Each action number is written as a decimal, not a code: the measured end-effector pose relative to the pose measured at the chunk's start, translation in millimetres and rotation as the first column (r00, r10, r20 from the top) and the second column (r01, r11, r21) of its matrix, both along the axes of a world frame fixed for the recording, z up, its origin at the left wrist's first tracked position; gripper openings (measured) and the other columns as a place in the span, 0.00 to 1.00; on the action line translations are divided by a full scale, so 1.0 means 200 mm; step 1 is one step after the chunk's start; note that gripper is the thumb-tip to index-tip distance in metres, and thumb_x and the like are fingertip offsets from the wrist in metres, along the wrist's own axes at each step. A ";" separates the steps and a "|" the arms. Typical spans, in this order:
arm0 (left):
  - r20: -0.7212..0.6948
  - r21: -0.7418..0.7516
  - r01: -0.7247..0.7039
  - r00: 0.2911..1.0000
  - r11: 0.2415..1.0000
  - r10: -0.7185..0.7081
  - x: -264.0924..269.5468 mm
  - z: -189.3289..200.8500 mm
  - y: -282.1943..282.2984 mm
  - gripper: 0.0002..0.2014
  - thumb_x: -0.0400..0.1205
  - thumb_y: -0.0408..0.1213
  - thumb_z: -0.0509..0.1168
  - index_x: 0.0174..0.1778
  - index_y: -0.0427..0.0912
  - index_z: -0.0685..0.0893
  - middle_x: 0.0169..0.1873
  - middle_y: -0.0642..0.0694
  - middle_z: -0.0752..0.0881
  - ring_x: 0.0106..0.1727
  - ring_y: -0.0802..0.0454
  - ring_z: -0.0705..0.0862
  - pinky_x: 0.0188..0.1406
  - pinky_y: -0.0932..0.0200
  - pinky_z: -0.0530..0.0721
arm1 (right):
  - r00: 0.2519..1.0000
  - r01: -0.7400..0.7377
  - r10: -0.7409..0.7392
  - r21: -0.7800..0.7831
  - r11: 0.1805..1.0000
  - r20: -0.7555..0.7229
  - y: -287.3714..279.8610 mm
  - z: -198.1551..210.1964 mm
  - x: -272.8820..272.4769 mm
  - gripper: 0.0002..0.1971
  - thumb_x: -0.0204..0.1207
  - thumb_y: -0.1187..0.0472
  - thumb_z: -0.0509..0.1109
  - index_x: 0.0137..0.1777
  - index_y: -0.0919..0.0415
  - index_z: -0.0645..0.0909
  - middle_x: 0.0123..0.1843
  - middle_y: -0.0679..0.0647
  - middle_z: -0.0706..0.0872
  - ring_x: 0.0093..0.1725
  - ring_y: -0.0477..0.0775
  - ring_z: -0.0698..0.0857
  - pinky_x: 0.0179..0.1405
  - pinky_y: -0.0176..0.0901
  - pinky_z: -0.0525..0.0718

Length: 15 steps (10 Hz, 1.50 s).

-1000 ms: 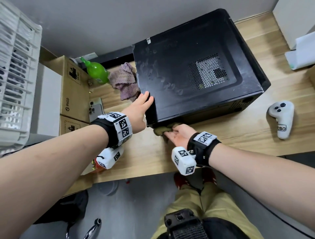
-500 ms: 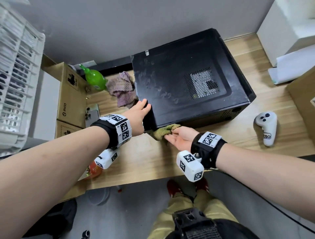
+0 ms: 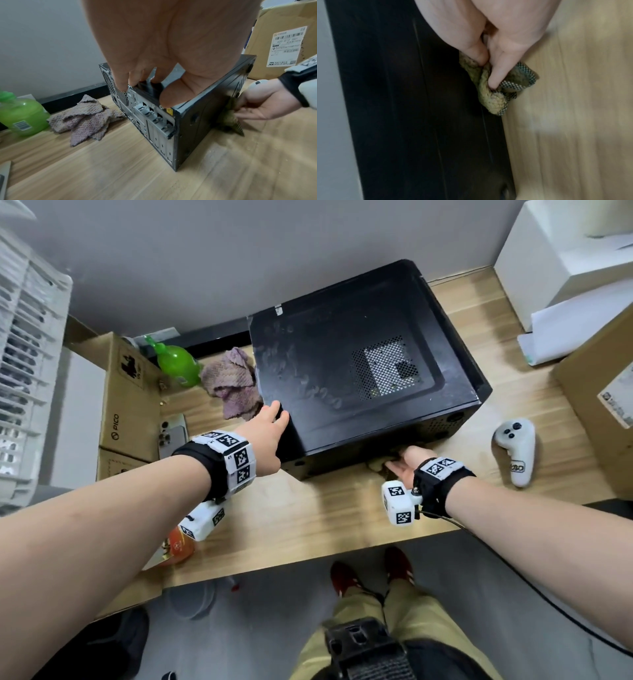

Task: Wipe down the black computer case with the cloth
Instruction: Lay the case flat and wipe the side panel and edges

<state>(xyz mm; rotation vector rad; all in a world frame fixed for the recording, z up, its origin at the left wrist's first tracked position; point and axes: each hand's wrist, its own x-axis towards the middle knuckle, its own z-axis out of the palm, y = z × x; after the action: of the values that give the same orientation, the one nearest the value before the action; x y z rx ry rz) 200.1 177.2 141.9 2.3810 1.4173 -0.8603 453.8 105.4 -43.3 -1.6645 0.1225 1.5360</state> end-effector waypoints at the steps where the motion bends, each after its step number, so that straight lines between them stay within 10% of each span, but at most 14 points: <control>1: -0.003 0.011 -0.002 1.000 1.000 0.003 0.01 0.00 0.00 0.46 0.74 0.30 0.63 0.87 0.37 0.46 0.85 0.37 0.44 0.86 0.42 0.55 0.78 0.52 0.69 | 0.979 0.197 -0.200 -0.076 0.978 -0.037 0.00 0.09 0.22 0.14 0.82 0.73 0.57 0.67 0.73 0.72 0.65 0.70 0.80 0.58 0.65 0.83 0.51 0.46 0.87; 3: -0.063 0.025 0.007 0.998 1.000 -0.005 0.05 0.01 -0.01 0.45 0.72 0.32 0.65 0.85 0.35 0.50 0.81 0.37 0.53 0.73 0.40 0.73 0.65 0.51 0.82 | 0.999 0.047 -0.047 -0.001 0.999 -0.015 -0.03 0.21 0.12 0.21 0.82 0.75 0.57 0.74 0.81 0.64 0.73 0.76 0.71 0.71 0.69 0.76 0.65 0.50 0.83; 4: -0.110 0.031 0.019 0.994 0.999 -0.015 0.08 0.02 -0.01 0.43 0.71 0.33 0.66 0.82 0.33 0.55 0.77 0.37 0.58 0.69 0.41 0.75 0.60 0.51 0.83 | 0.998 0.040 -0.039 0.009 0.999 -0.054 -0.03 0.31 -0.01 0.13 0.80 0.76 0.60 0.64 0.75 0.74 0.51 0.70 0.82 0.46 0.61 0.85 0.35 0.47 0.89; 6: -0.169 0.042 0.029 0.985 0.999 -0.022 0.12 0.04 -0.01 0.36 0.71 0.34 0.67 0.76 0.33 0.63 0.68 0.40 0.65 0.59 0.42 0.77 0.42 0.55 0.75 | 0.998 0.042 -0.045 0.052 0.998 0.054 -0.03 0.38 0.18 0.05 0.79 0.76 0.60 0.51 0.71 0.75 0.52 0.68 0.80 0.40 0.57 0.83 0.25 0.44 0.88; 8: -0.165 0.059 0.057 0.985 0.997 -0.046 0.11 0.01 0.00 0.35 0.70 0.33 0.68 0.74 0.33 0.65 0.68 0.38 0.66 0.61 0.40 0.77 0.49 0.54 0.78 | 0.989 0.086 -0.089 0.028 0.996 0.118 -0.06 0.34 0.32 0.11 0.77 0.78 0.61 0.55 0.67 0.76 0.45 0.66 0.83 0.37 0.58 0.84 0.28 0.48 0.88; 9: -0.167 0.058 0.056 0.985 0.997 -0.046 0.09 -0.01 0.01 0.38 0.70 0.33 0.67 0.77 0.33 0.63 0.72 0.38 0.64 0.65 0.40 0.77 0.56 0.52 0.81 | 0.964 -0.223 0.220 0.002 0.975 0.149 -0.07 0.34 0.20 0.08 0.76 0.75 0.64 0.41 0.62 0.76 0.49 0.64 0.82 0.40 0.56 0.85 0.39 0.48 0.91; 12: -0.153 0.018 -0.025 0.988 1.000 0.027 0.05 -0.01 0.07 0.46 0.71 0.40 0.66 0.86 0.46 0.53 0.82 0.45 0.54 0.69 0.34 0.79 0.66 0.49 0.82 | 0.817 -0.485 0.575 0.484 0.728 -0.048 -0.11 0.69 0.00 0.11 0.82 0.73 0.59 0.47 0.59 0.80 0.39 0.54 0.87 0.35 0.49 0.87 0.37 0.42 0.87; 15: -0.154 -0.049 -0.105 0.983 0.993 0.097 0.12 0.13 0.10 0.23 0.68 0.44 0.61 0.58 0.43 0.84 0.56 0.41 0.83 0.56 0.38 0.85 0.56 0.46 0.87 | 0.870 -0.488 0.461 0.435 0.757 0.173 0.16 1.02 0.37 0.11 0.84 0.68 0.57 0.45 0.60 0.79 0.36 0.54 0.88 0.34 0.49 0.86 0.38 0.45 0.85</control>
<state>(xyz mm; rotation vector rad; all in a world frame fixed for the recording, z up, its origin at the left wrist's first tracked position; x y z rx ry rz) 224.8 198.0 167.3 2.2215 1.5328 -1.0595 528.7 138.2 160.7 -1.3932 -0.7113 1.7073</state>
